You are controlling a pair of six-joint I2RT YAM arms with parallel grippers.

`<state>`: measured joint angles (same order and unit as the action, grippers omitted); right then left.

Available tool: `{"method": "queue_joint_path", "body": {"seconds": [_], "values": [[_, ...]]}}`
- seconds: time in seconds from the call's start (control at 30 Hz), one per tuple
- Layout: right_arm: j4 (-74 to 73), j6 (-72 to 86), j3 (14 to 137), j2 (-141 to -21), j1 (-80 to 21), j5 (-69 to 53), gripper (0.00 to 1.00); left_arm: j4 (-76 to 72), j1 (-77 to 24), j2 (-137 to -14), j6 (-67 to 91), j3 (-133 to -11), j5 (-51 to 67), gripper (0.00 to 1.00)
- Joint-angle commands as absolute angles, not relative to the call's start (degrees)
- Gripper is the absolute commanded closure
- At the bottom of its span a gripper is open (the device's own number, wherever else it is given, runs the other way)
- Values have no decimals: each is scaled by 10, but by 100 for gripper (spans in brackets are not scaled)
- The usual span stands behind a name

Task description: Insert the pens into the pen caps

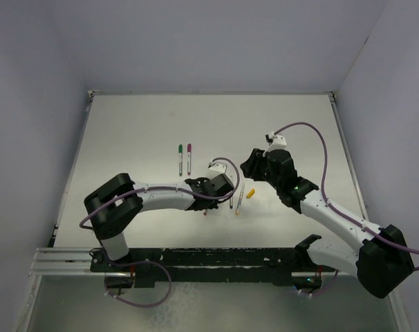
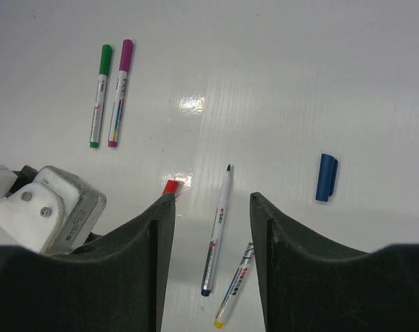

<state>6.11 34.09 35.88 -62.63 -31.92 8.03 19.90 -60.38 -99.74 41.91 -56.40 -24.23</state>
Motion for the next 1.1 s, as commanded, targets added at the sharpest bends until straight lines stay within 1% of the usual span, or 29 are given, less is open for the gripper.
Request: {"method": "queue_joint_path", "body": {"seconds": [0.0, 0.17, 0.37, 0.5, 0.67, 1.07], "values": [[76, 345, 356, -626, -320, 88, 50, 187, -581, -1040, 437, -568, -264, 100], [70, 344, 356, -626, -319, 99, 51, 139, -510, -1032, 411, -585, -272, 100], [46, 345, 361, -622, -319, 136, 51, 141, -453, -1055, 368, -670, -289, 100], [42, 347, 358, -622, -319, 140, 51, 139, -430, -1102, 357, -720, -265, 100], [37, 342, 355, -621, -319, 144, 51, 138, -404, -1138, 363, -750, -245, 100], [42, 344, 353, -644, -319, 136, 51, 146, -376, -1161, 353, -782, -252, 100]]}}
